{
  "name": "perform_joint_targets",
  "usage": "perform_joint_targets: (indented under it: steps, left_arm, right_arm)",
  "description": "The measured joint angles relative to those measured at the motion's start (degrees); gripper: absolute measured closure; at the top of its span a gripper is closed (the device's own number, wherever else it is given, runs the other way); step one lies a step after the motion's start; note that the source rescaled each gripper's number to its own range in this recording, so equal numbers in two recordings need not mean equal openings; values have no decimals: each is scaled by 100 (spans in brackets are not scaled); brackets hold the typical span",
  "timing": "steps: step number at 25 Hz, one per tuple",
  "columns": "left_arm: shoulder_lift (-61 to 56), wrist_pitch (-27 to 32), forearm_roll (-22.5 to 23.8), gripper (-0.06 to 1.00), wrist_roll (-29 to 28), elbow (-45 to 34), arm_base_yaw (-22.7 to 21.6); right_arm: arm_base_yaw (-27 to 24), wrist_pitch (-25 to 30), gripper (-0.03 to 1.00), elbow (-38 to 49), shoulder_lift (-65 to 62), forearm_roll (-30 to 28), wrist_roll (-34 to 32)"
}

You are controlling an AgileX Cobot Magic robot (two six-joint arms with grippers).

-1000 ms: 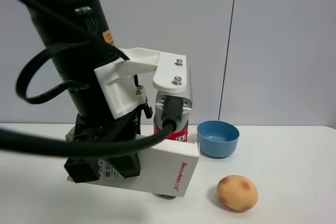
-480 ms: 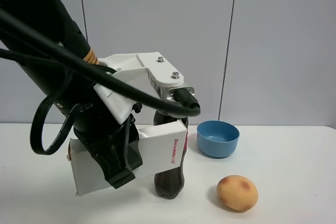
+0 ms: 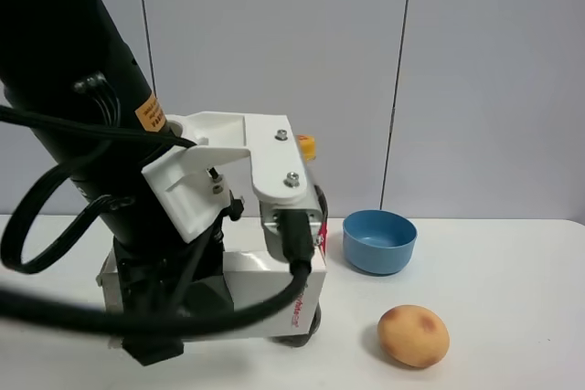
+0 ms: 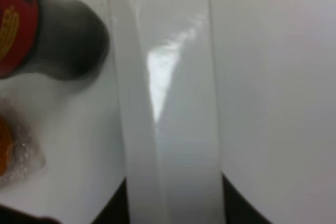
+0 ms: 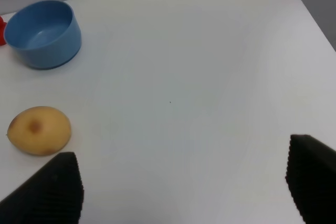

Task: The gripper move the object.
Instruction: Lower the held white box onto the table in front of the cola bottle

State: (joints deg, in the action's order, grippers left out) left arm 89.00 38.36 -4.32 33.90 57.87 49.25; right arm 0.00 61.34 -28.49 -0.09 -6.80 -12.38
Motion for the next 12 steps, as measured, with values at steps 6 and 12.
perform_joint_targets:
  steps: [6,12]
  left_arm:
    - [5,-98,-632,94,1819,0,0]
    - [345,-760,-695,94,1994,0,0]
  right_arm:
    - [0,0,-3,0,0,0,0]
    - [0,0,-3,0,0,0,0]
